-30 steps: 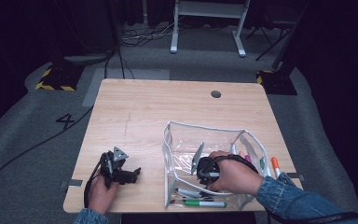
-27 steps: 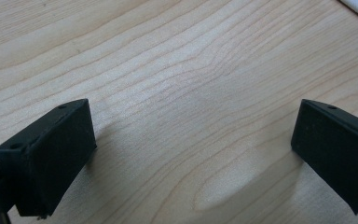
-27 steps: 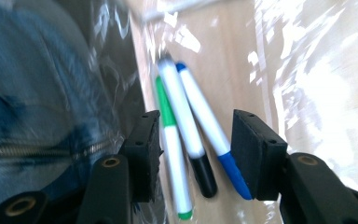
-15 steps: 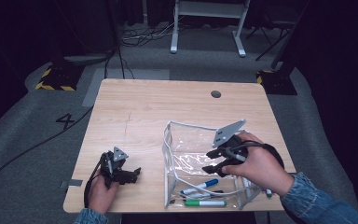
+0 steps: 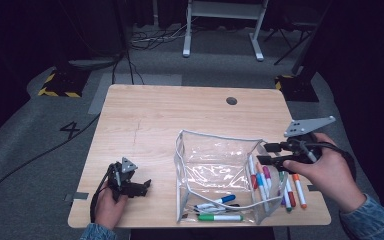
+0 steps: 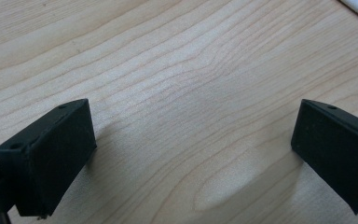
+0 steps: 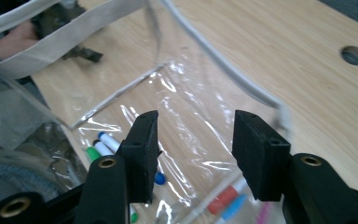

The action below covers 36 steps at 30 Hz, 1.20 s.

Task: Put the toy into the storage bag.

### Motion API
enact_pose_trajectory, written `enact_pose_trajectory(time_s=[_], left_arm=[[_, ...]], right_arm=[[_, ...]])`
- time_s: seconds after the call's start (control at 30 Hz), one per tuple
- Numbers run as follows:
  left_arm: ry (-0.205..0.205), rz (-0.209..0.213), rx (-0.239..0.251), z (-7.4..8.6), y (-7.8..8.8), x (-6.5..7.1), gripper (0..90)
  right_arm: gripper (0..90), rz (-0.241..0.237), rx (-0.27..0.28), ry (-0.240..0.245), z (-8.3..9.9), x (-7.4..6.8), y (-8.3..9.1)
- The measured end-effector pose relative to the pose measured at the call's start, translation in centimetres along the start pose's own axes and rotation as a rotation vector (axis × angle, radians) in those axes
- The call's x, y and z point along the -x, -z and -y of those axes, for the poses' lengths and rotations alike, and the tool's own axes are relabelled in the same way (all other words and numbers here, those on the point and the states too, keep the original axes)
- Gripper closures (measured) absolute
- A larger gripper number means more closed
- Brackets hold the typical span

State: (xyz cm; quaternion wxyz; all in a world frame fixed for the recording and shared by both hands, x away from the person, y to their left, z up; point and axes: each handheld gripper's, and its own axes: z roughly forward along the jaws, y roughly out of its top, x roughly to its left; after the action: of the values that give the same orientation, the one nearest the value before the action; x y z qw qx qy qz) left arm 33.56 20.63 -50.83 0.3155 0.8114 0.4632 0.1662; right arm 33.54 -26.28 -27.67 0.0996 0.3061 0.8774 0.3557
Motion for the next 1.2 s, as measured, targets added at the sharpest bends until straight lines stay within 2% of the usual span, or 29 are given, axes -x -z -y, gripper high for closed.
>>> enact_pose_trajectory(time_s=[0.3, 0.47, 0.57, 0.8, 1.0, 1.2], left_arm=[[0.0, 0.0, 0.0, 0.0, 0.0, 0.0, 0.0], [0.0, 0.0, 0.0, 0.0, 0.0, 0.0, 0.0], [0.0, 0.0, 0.0, 0.0, 0.0, 0.0, 0.0], [0.0, 0.0, 0.0, 0.0, 0.0, 0.0, 0.0], [0.0, 0.0, 0.0, 0.0, 0.0, 0.0, 0.0], [0.0, 0.0, 0.0, 0.0, 0.0, 0.0, 0.0]], right_arm=[[53.4, 0.108, 0.026, -0.133, 3.3, 3.7, 2.6], [55.1, 0.176, 0.009, -0.192, 5.4, 5.6, 3.0], [56.2, 0.205, -0.01, -0.225, 6.7, 6.6, 2.7], [60.0, 0.274, -0.092, -0.312, 10.2, 8.8, 1.2], [61.4, 0.292, -0.162, -0.402, 13.5, 10.0, -0.6], [61.6, 0.295, -0.235, -0.458, 16.5, 10.6, -2.6]])
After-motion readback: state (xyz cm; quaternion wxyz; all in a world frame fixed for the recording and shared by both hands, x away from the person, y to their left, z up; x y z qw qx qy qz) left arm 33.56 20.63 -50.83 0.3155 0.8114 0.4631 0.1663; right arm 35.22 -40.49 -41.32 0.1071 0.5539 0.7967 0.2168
